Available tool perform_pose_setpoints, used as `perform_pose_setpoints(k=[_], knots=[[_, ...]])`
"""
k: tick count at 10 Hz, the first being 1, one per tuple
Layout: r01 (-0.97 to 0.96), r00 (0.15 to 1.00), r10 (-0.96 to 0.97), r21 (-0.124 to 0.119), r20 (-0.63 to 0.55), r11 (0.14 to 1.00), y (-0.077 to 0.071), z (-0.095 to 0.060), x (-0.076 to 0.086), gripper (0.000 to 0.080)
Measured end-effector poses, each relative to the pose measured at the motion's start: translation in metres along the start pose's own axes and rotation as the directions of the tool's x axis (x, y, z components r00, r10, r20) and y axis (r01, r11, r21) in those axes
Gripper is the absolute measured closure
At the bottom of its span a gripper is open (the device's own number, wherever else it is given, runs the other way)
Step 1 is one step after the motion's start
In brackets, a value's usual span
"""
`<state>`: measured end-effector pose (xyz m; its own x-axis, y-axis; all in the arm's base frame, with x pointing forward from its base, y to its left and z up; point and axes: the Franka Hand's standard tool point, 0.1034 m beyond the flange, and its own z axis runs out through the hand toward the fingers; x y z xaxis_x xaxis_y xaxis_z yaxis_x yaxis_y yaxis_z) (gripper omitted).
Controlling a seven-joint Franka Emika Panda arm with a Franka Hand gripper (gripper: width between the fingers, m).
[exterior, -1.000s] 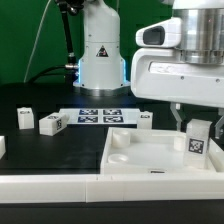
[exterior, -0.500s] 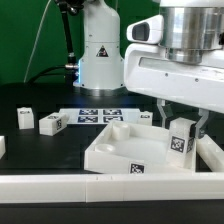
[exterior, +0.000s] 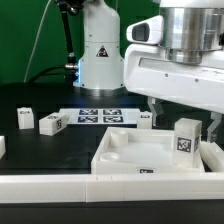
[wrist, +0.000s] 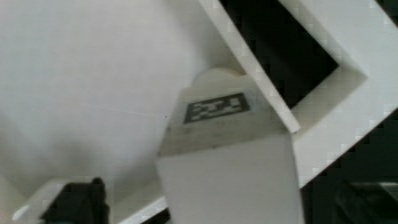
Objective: Assemble one leg
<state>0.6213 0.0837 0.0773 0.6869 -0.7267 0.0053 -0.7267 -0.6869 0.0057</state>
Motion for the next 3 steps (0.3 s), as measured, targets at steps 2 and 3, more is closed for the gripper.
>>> perform_pose_setpoints(k=[2, 3], knots=[[0.0, 1.0, 0.0, 0.0, 0.0, 1.0, 0.0, 0.0, 0.0, 0.0151], [0.0, 1.0, 0.0, 0.0, 0.0, 1.0, 0.0, 0.0, 0.0, 0.0151]])
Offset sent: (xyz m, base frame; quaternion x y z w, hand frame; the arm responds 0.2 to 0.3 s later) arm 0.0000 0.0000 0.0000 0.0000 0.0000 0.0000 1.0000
